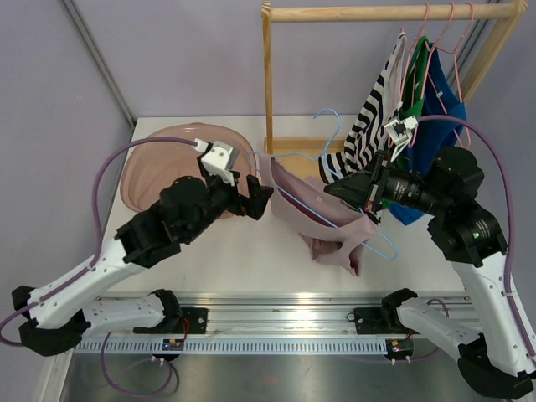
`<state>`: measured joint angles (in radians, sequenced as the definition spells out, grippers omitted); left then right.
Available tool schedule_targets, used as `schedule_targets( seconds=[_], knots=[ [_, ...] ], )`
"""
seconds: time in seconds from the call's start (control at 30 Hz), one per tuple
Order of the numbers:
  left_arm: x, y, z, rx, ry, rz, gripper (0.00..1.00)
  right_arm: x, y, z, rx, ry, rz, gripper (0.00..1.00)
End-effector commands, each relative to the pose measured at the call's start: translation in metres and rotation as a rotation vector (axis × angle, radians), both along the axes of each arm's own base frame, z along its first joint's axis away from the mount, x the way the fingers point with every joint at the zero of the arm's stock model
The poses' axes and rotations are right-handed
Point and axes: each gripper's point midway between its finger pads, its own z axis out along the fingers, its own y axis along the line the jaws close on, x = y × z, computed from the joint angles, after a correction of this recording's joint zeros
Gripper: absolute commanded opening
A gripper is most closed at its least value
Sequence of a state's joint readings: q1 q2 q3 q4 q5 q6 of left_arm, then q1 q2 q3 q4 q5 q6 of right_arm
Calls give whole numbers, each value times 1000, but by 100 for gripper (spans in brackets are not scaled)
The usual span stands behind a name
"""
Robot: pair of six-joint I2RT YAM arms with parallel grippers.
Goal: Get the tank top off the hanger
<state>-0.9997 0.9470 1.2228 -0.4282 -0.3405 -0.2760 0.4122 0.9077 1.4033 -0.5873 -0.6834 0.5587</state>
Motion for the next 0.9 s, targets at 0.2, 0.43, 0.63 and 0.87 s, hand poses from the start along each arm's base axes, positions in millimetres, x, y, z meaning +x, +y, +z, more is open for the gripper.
schedule_targets(
  seconds=[0.2, 0.43, 0.63, 0.87],
  knots=[
    [34, -10, 24, 12, -88, 152, 88, -37, -6, 22, 29, -102, 71, 0],
    [40, -17, 25, -15, -88, 170, 57, -47, -14, 11, -24, -121, 69, 0],
    [41, -25, 21, -18, -80, 150, 31, -53, -17, 11, -30, -147, 75, 0],
    [54, 57, 0, -21, -20, 578, 0, -56, -29, -22, -176, -207, 67, 0]
  ],
)
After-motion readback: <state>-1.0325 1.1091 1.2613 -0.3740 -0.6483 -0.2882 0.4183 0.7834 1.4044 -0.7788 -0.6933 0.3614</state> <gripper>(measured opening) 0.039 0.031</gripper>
